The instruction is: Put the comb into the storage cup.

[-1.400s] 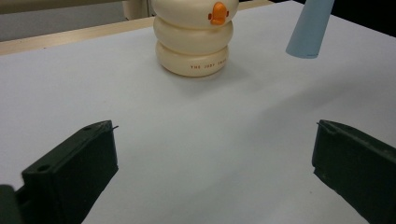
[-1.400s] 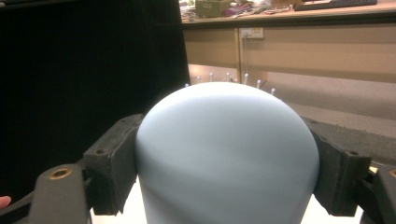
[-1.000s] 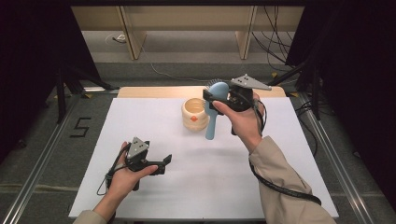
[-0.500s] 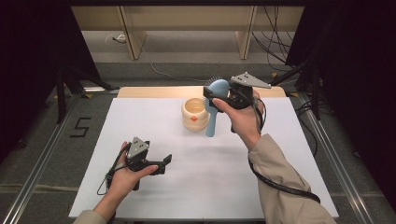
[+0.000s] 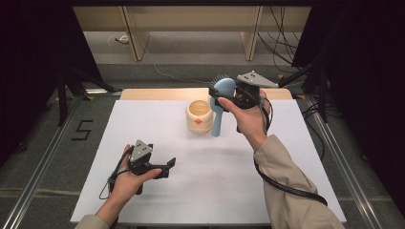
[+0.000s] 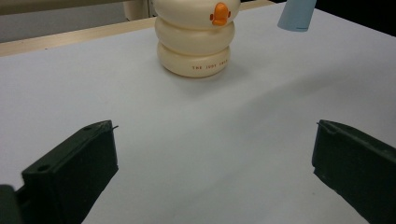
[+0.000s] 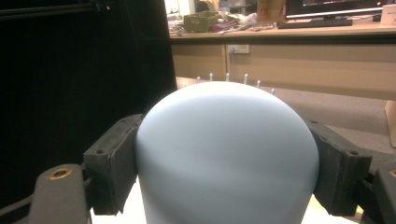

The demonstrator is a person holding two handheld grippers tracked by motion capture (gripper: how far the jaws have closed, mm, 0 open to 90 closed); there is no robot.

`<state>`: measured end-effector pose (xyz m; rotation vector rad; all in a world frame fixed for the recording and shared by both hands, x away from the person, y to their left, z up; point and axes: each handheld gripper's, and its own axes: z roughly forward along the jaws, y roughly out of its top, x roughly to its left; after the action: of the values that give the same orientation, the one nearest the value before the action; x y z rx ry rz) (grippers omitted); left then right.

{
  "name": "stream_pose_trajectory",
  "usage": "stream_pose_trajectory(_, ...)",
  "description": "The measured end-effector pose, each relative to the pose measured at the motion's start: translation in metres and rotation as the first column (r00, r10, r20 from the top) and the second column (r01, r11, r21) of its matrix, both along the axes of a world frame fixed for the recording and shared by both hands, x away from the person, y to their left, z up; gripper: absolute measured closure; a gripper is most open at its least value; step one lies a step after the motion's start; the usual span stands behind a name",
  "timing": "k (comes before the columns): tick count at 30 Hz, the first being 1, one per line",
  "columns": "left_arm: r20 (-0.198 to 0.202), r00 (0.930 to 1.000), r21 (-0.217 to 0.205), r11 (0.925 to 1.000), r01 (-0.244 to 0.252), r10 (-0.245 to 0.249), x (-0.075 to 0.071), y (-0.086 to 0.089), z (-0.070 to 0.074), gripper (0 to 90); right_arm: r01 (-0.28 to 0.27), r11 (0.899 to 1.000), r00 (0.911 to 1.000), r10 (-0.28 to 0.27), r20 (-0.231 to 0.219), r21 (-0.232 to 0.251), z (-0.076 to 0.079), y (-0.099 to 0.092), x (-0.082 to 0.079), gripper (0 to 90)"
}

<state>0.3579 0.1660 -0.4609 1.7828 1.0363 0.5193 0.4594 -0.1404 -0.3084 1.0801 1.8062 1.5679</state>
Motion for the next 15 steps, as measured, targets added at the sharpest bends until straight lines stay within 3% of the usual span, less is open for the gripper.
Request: stream_pose_trajectory(15, 0.000, 1.0000, 0.000, 1.0000, 0.000, 0.000, 0.0000, -0.0002, -0.0001, 0.0, 0.004, 1.000, 0.9998, -0.005, 0.018, 0.012, 0.0029, 0.0020, 0.0039, 21.6)
